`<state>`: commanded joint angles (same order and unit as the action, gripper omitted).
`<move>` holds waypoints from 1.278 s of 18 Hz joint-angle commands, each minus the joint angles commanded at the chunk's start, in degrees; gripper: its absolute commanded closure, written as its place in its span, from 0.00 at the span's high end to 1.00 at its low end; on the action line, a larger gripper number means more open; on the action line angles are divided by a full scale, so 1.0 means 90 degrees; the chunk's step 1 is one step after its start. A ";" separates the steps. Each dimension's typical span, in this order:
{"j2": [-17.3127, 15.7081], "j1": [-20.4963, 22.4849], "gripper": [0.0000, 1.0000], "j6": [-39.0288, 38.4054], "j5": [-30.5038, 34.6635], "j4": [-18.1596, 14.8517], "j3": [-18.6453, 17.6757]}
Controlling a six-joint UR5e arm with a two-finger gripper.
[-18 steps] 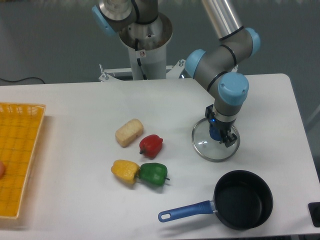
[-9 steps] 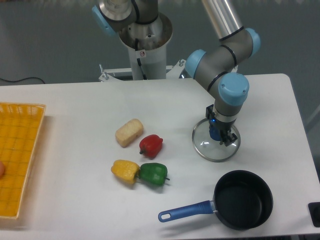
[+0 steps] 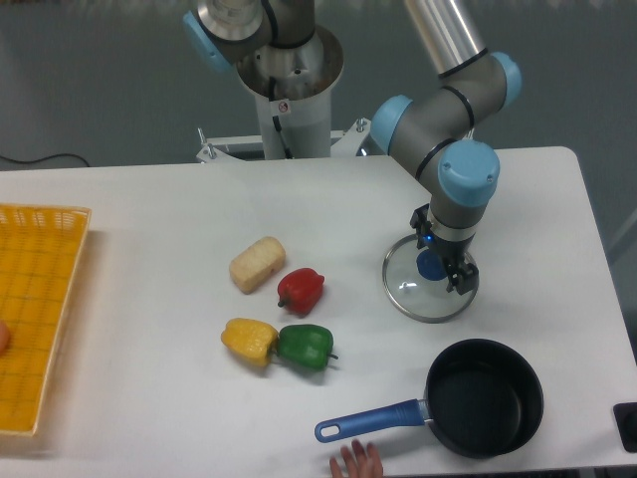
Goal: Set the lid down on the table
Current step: 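Open the gripper and raise it off the lid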
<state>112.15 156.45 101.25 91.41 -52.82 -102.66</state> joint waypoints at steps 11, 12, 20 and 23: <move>-0.0362 -0.0078 1.00 -0.0087 0.0401 -0.1579 0.0984; -0.0362 -0.0136 1.00 -0.0087 0.0400 -0.1833 0.1189; -0.0362 -0.0215 1.00 -0.0039 0.0342 -0.2012 0.1445; -0.0362 -0.0215 1.00 -0.0048 0.0041 -0.1992 0.1445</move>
<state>108.90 154.51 100.81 91.77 -70.75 -89.65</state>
